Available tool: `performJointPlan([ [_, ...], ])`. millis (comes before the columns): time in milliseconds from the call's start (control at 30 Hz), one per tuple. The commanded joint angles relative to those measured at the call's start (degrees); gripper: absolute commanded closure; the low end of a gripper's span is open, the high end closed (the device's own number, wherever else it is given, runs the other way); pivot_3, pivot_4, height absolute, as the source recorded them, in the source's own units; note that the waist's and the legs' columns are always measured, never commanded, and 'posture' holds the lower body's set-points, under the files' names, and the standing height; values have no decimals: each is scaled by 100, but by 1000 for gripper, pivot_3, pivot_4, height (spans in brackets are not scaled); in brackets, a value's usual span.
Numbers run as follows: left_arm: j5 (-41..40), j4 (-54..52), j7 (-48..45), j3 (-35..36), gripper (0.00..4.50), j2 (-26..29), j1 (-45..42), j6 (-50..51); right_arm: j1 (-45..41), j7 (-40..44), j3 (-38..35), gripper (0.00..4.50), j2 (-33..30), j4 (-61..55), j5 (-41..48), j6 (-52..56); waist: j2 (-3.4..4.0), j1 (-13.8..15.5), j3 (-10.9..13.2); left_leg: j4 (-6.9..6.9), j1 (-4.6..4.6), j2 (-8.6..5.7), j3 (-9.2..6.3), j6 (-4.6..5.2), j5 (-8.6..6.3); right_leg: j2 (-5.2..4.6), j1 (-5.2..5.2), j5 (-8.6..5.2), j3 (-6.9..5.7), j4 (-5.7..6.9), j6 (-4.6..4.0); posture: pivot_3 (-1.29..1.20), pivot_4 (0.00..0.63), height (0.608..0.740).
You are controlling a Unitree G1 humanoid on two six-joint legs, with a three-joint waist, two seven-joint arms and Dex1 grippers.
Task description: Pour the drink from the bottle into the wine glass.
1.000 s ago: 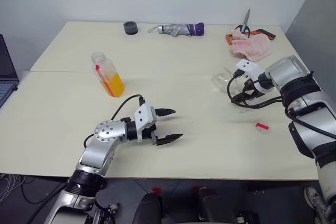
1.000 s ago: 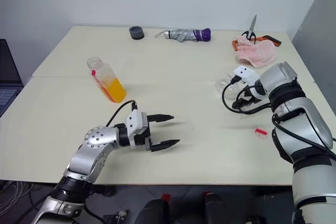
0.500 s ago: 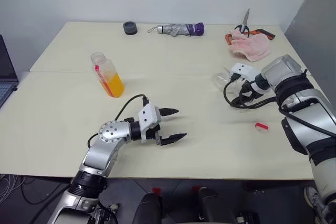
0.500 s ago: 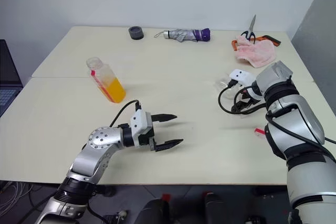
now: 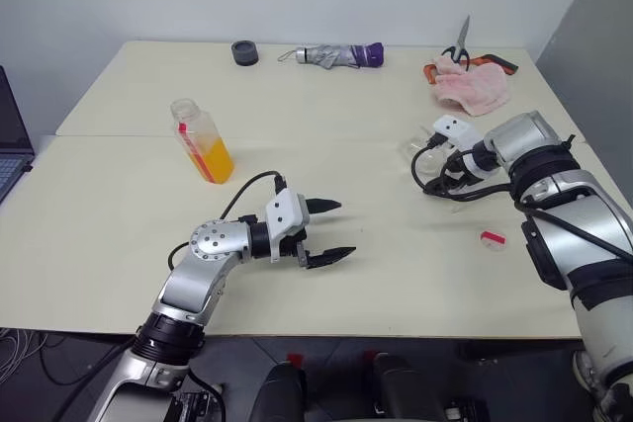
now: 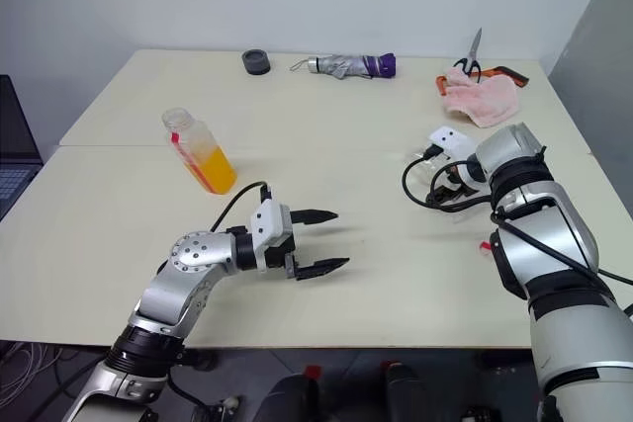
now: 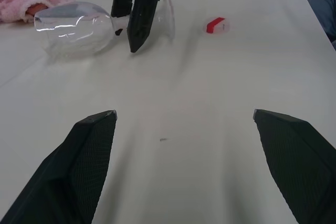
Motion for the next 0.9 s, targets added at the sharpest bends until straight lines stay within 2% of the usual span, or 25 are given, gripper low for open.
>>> performJointPlan([
  [33, -2, -184, -20, 21, 7, 23, -94, -43, -201, -206, -313, 174, -38, 19, 123, 240, 0, -2, 0, 0, 0, 0, 0, 0, 0, 0, 0, 0, 0, 0, 0, 0, 150, 740],
  [100, 14, -182, -30, 9, 7, 35, -92, -60, -208, -224, -428, 174, -34, 20, 176, 359, 0, -2, 0, 0, 0, -1, 1, 0, 0, 1, 0, 0, 0, 0, 0, 0, 150, 740],
  [167, 43, -166, -43, -8, 0, 47, -95, -87, -212, -237, -527, 558, -26, 9, 209, 460, 1, -4, 0, 0, 0, -1, 1, 0, 0, 2, 0, 0, 0, 0, 0, 0, 150, 740],
  [267, 66, -122, -61, -10, 0, 42, -118, -122, -264, -233, -705, 1456, 20, -28, 317, 644, 1, -10, 0, -1, 0, -2, 1, 0, 0, 2, 0, 0, 1, 0, 0, 0, 150, 740],
  [367, 82, -106, -74, -12, 0, 34, -128, -131, -293, -232, -795, 2605, 59, -71, 382, 770, 1, -19, 0, 0, 0, -2, 1, 0, 0, 4, 0, 0, 0, 0, 0, 0, 150, 740],
  [533, 98, -64, -129, 8, 0, 51, -121, -160, -269, -290, -871, 4239, 107, -142, 445, 896, 1, -25, 0, 0, 0, -2, 1, 0, 0, 4, 0, 0, 0, 0, 0, 0, 150, 740],
  [667, 39, -59, -103, 126, 0, 93, -52, -85, -347, -381, -1070, 4251, 130, -341, 647, 1137, 2, -27, 1, -1, 0, -2, 1, 0, 0, 5, 0, 0, 1, 0, 0, 0, 150, 740],
  [767, -59, -101, 2, 284, 0, 139, 43, 25, -448, -703, -1496, 4251, 198, -661, 1007, 1385, 3, -46, 2, -1, 0, -1, 1, 0, 0, 5, 0, 0, 1, 1, 0, 0, 150, 740],
  [833, -147, -139, 143, 457, 0, 149, 122, 136, -374, -1097, -2095, 4251, 332, -1097, 1480, 1390, 4, -74, 2, -1, -1, 0, 1, 0, 0, 5, -2, 0, 1, 2, 0, 0, 150, 740],
  [900, -212, -183, 253, 623, 0, 184, 207, 233, 56, -1418, -2405, 4251, 560, -1913, 1747, 1090, 4, -105, 2, -4, -1, 3, -1, 0, 0, 5, -3, 0, 2, 2, 0, 0, 150, 740],
])
